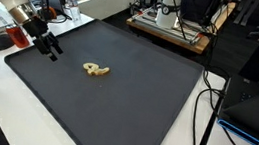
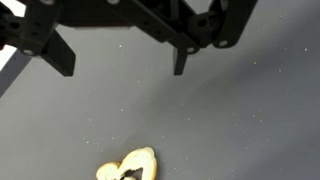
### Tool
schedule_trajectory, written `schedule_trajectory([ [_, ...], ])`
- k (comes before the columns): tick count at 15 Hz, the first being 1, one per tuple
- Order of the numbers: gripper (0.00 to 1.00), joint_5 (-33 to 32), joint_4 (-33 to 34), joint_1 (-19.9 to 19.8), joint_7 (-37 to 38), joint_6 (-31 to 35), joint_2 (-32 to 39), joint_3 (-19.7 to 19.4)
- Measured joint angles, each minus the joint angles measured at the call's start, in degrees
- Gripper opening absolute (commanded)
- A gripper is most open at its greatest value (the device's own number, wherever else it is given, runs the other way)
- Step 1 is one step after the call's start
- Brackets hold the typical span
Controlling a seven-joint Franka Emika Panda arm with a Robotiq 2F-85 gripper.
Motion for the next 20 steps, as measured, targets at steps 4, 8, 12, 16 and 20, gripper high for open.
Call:
schedule_trajectory([
  [4,1.00,0.01,-8.95,-1.54,-5.98,5.48,-3.63,0.04],
  [8,1.00,1.35,-18.51,-3.21,-9.14,11.77,-8.55,0.43],
  [12,1.00,4.66,-28.42,-4.94,-11.35,18.30,-13.87,1.01],
  [16,1.00,11.98,-38.81,-6.08,-16.70,23.55,-19.42,1.06],
  [20,1.00,22.57,-49.48,-6.52,-25.35,27.63,-25.29,0.58],
])
